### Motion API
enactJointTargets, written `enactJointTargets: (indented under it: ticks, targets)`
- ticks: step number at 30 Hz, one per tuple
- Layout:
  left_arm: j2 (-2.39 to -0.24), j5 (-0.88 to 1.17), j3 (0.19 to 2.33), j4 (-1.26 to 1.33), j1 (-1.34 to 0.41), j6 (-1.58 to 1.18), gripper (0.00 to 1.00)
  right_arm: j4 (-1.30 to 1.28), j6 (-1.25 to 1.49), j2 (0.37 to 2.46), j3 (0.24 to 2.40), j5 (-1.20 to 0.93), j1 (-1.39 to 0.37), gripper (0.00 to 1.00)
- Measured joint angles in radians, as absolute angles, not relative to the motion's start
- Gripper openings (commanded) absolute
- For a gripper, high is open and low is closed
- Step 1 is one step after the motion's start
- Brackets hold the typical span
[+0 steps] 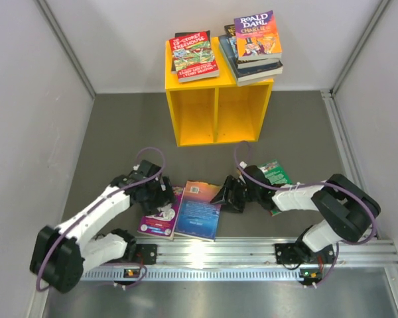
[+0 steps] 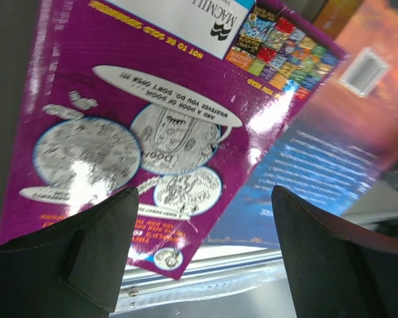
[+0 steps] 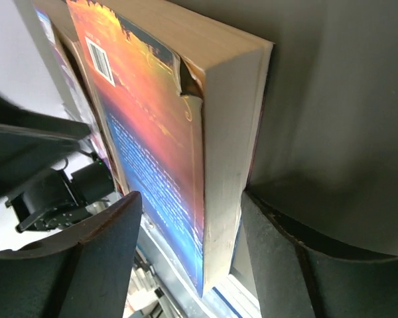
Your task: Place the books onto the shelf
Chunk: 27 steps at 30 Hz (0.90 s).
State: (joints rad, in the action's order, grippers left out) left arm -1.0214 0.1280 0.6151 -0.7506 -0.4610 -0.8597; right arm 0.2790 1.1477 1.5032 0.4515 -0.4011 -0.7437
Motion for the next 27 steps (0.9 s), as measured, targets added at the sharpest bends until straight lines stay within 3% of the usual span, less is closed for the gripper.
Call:
enactJointTargets:
  ticks: [7, 8, 10, 13, 14, 16, 20, 27]
  targets:
    - [-1.269, 0.046, 0.685, -0.717, -0.684, -0.937, 0.85, 0.487, 1.200, 1.547, 0.393, -0.414, -0.752, 0.59]
    - [-1.272, 0.025, 0.684, -0.712, -0.709, -0.952, 0.84, 0.537, 1.209, 1.568, 0.386, -0.414, -0.759, 0.49]
    - [-1.265, 0.002, 0.673, -0.702, -0.730, -0.977, 0.84, 0.617, 1.231, 1.607, 0.377, -0.408, -0.773, 0.41]
    - [-1.254, -0.012, 0.665, -0.698, -0.734, -1.002, 0.84, 0.723, 1.262, 1.644, 0.351, -0.407, -0.779, 0.23]
    - [-1.254, -0.013, 0.665, -0.698, -0.735, -1.005, 0.83, 0.740, 1.271, 1.647, 0.345, -0.405, -0.781, 0.12]
    - [-1.253, -0.014, 0.665, -0.698, -0.735, -1.008, 0.83, 0.745, 1.279, 1.641, 0.342, -0.398, -0.786, 0.02]
    - [-1.237, -0.020, 0.663, -0.701, -0.737, -1.016, 0.87, 0.607, 1.232, 1.578, 0.372, -0.361, -0.803, 0.00]
    - [-1.190, -0.025, 0.760, -0.703, -0.760, -0.931, 0.90, 0.036, 1.009, 1.230, 0.498, -0.265, -0.834, 0.00]
